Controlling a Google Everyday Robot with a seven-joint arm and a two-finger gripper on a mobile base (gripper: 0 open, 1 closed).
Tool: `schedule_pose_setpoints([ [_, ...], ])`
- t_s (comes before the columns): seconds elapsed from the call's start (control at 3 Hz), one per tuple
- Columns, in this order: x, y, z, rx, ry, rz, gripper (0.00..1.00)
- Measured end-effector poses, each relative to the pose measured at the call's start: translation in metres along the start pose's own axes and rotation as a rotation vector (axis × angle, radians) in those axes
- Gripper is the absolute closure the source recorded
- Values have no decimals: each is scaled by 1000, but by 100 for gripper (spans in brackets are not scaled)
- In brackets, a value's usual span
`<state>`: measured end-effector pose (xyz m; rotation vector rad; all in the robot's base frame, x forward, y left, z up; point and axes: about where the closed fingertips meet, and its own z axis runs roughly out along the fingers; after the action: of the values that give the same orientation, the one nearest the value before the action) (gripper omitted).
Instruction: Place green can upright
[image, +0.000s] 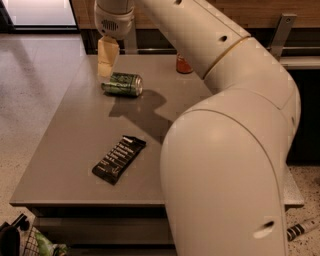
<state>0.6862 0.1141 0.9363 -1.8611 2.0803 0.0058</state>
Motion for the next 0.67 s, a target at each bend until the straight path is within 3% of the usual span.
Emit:
schedule_pose_setpoints([
  [0.67,-4,9,66,-73,118,15,0],
])
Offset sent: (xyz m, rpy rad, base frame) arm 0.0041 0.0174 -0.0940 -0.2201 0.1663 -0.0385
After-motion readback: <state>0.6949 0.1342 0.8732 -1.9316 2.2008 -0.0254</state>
